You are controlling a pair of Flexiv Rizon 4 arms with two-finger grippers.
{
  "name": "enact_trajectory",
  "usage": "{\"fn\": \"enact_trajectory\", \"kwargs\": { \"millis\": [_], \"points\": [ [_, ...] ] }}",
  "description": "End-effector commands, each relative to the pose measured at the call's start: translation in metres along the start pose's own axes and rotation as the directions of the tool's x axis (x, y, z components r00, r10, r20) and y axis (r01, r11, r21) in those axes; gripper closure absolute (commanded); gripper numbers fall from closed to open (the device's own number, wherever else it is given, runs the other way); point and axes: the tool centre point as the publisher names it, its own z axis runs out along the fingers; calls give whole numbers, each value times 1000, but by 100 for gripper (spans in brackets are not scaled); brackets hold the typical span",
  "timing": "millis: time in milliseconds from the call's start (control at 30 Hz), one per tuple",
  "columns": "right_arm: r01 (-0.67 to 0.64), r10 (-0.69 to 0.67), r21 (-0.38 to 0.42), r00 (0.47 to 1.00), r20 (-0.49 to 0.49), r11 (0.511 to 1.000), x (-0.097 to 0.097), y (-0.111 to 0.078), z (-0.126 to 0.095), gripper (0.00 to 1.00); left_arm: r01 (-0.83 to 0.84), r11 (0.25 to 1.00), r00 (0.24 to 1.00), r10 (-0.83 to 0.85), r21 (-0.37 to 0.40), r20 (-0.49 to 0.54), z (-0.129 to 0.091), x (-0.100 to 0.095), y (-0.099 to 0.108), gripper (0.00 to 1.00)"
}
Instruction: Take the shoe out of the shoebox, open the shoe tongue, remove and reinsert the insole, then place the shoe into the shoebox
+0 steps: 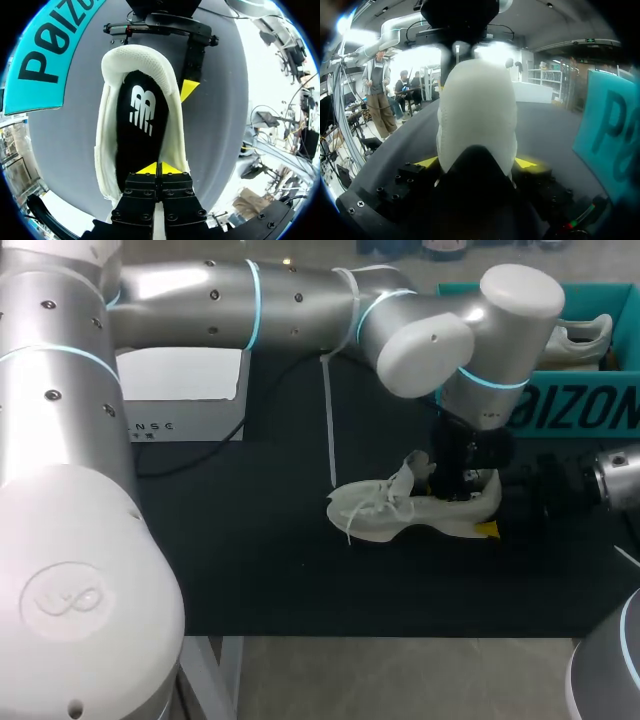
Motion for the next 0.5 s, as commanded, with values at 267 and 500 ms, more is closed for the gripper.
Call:
{"fn": "enact_trajectory", "kwargs": {
  "millis": [267,500],
  "points": [
    [-1,1,2,1000,1,1000,-1,-4,4,100,-21,1000,1000,21,-9,-13,7,0,-8,72],
    [-1,1,2,1000,1,1000,-1,-4,4,100,-29,999,1000,30,-14,4,13,-5,-7,70]
  ]
}}
